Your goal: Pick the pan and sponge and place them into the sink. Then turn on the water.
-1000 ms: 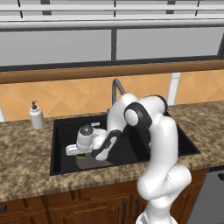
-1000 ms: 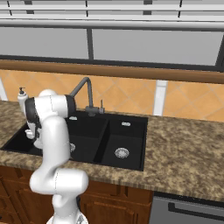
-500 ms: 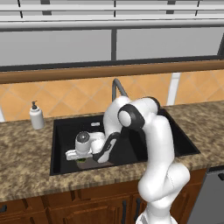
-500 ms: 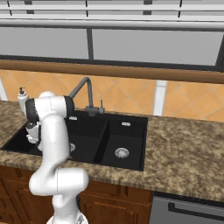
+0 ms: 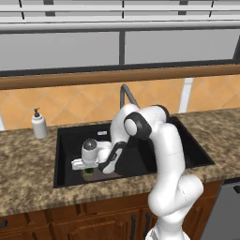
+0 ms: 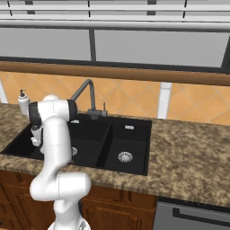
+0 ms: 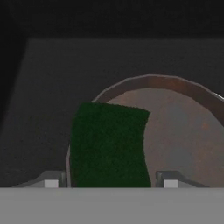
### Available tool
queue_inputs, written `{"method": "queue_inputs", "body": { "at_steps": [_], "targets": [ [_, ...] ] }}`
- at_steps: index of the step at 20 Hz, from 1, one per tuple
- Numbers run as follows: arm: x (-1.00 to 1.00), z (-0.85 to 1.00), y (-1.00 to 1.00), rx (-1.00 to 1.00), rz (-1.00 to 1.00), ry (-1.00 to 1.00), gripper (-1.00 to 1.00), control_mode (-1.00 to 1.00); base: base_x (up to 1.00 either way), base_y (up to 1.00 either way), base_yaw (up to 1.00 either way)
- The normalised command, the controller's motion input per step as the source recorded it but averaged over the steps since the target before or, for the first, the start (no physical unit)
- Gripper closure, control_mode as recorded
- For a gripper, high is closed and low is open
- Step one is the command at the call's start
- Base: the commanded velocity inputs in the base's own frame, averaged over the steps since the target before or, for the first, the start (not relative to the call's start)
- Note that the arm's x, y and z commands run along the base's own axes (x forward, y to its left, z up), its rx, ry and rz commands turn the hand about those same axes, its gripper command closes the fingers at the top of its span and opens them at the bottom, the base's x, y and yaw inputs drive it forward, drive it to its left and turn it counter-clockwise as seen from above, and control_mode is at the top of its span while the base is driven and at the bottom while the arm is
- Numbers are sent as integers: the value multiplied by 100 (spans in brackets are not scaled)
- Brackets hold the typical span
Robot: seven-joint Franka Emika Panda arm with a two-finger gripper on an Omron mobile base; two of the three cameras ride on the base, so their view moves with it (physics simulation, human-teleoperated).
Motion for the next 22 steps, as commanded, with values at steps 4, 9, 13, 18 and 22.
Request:
{"method": "queue_inputs", "body": {
  "at_steps": [4,9,13,18,22],
  "targets": [
    [6,9,2,0,0,1,-100,-100,0,0,0],
    [-1,44,7,-1,0,0,-100,-100,0,0,0],
    [-19,91,19,-4,0,-2,-100,-100,0,0,0],
    [-21,100,15,-5,0,-1,-100,-100,0,0,0],
    [-21,100,10,-5,0,-3,-100,-100,0,0,0]
  ]
}}
